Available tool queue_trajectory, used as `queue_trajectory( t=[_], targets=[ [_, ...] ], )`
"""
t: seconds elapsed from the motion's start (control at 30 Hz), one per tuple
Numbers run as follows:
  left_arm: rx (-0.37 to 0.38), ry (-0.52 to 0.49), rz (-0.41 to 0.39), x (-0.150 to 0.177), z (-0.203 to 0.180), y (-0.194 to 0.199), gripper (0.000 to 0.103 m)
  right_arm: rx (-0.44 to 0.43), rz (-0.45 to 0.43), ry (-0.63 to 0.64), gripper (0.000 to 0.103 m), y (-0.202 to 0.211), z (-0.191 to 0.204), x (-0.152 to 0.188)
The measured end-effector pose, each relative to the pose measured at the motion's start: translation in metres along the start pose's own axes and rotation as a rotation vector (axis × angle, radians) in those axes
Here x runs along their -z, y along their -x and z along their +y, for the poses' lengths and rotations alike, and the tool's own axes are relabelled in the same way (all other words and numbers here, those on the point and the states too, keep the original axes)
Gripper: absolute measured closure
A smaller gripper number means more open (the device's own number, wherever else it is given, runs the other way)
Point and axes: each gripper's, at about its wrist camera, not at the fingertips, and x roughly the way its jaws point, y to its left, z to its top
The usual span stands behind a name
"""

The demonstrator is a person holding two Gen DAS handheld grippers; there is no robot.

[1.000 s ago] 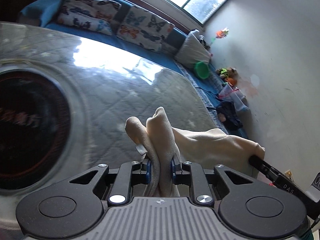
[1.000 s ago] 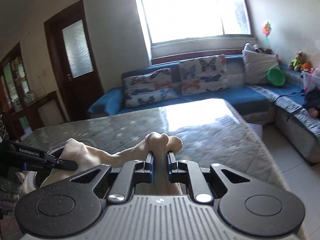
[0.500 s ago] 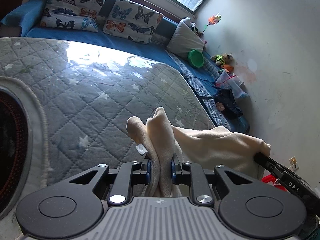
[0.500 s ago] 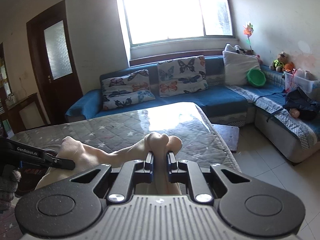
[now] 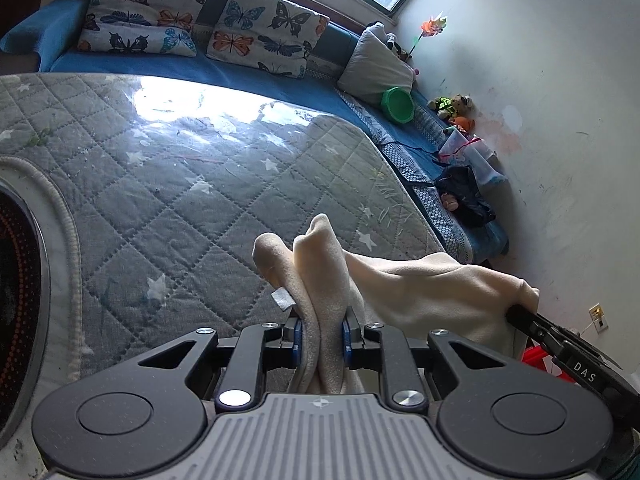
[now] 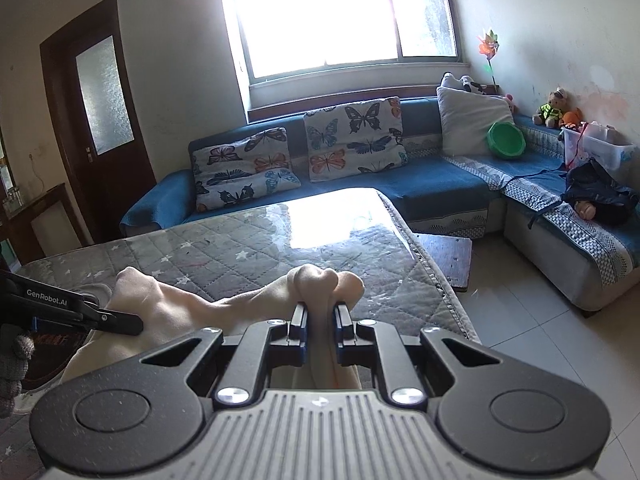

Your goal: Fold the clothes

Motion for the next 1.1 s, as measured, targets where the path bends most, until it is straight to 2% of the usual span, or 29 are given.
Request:
queue_trajectory(
  t=[0.4, 0.67, 0.97, 1.1],
  targets=[
    [-0.032, -0.004, -0.003, -0.004, 0.004, 0.009, 0.083, -0.015, -0.004, -0.002, 0.091, -0.004, 0.007, 0.003],
    [-0.08, 0.007, 0.028, 0.001, 0.016, -0.004, 0.082, 0.028, 0.025, -0.008, 0.093, -0.019, 0.0, 0.008],
    [-0.111, 0.025, 0.045, 0.006, 0.026, -0.011, 0.077, 0.017, 0.064, -0.002, 0.091, -0.029, 0.003, 0.018],
    [-0.128, 0.025, 0.047, 0.008, 0.029, -0.013, 0.071, 0.005, 0.081, 0.002, 0.087, -0.033, 0.006, 0.024]
  ],
)
